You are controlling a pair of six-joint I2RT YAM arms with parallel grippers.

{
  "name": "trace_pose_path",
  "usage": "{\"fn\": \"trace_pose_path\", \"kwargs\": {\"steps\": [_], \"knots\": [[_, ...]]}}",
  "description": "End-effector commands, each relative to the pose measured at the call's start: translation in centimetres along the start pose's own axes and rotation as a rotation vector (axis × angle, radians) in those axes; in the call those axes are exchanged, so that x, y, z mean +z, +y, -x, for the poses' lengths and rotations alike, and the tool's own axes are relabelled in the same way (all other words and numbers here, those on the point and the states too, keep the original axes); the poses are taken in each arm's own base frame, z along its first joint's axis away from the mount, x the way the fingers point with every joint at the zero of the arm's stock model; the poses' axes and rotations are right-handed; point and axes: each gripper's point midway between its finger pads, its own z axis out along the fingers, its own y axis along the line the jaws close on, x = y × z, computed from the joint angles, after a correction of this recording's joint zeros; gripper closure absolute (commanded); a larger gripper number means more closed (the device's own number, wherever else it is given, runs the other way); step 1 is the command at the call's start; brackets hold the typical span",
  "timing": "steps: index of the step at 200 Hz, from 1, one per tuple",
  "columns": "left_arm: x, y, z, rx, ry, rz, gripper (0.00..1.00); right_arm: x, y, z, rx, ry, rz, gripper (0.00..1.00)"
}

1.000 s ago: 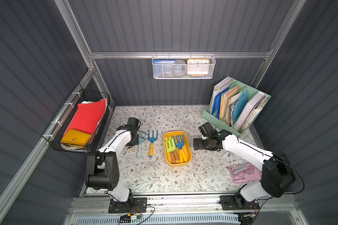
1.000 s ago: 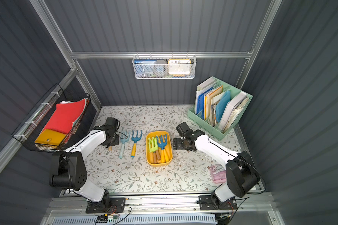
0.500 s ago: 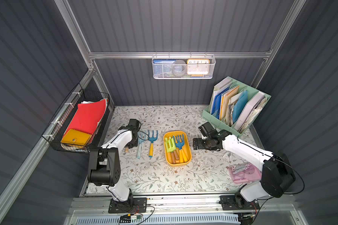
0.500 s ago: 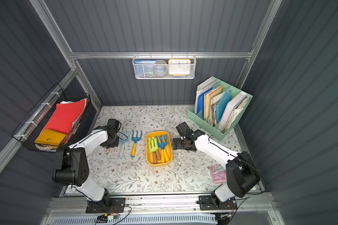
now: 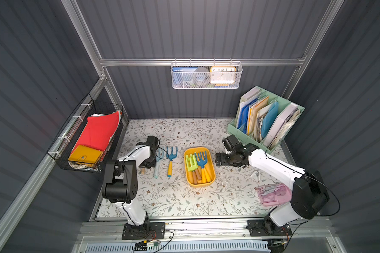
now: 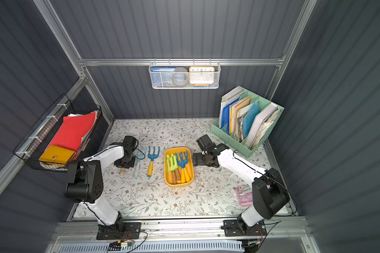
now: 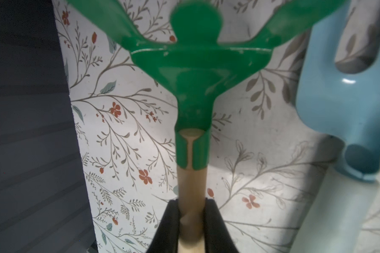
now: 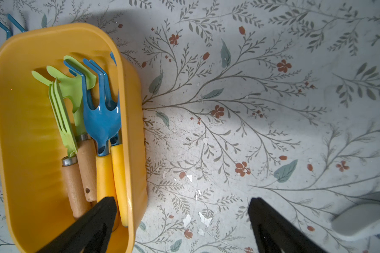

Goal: Take the hand rake out of the storage box
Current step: Place the rake at the center of the board.

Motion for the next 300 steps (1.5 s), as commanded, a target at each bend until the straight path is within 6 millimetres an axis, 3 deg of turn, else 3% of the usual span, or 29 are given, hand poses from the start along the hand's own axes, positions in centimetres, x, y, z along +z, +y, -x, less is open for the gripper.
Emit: {"fn": "trace_pose_path", "kwargs": {"steps": [1, 157, 223, 259, 300], "knots": [[-0.4, 0.1, 0.2, 0.018, 0.003, 0.001, 0.83, -0.5, 0.1, 0.5, -0.011, -0.005, -0.010, 0.01], [1.8, -0.8, -0.2, 0.022, 0.050, 0.026, 0.81, -1.7, 0.2, 1.0, 0.004, -0.036, 0.002, 0.01], [2.3, -1.6, -0.4, 0.018, 0.071, 0.000, 0.72, -2.5, 0.2, 1.4, -0.005, -0.047, -0.001, 0.01], [1.5, -0.8, 0.4, 0.002, 0.057, 0.024, 0.70, -2.7, -0.1, 1.0, -0.004, -0.044, -0.004, 0.01], [-2.4, 1.7, 3.7, -0.063, -0.039, 0.065, 0.68, -2.7, -0.2, 0.4, -0.025, -0.016, -0.017, 0.01]]}}
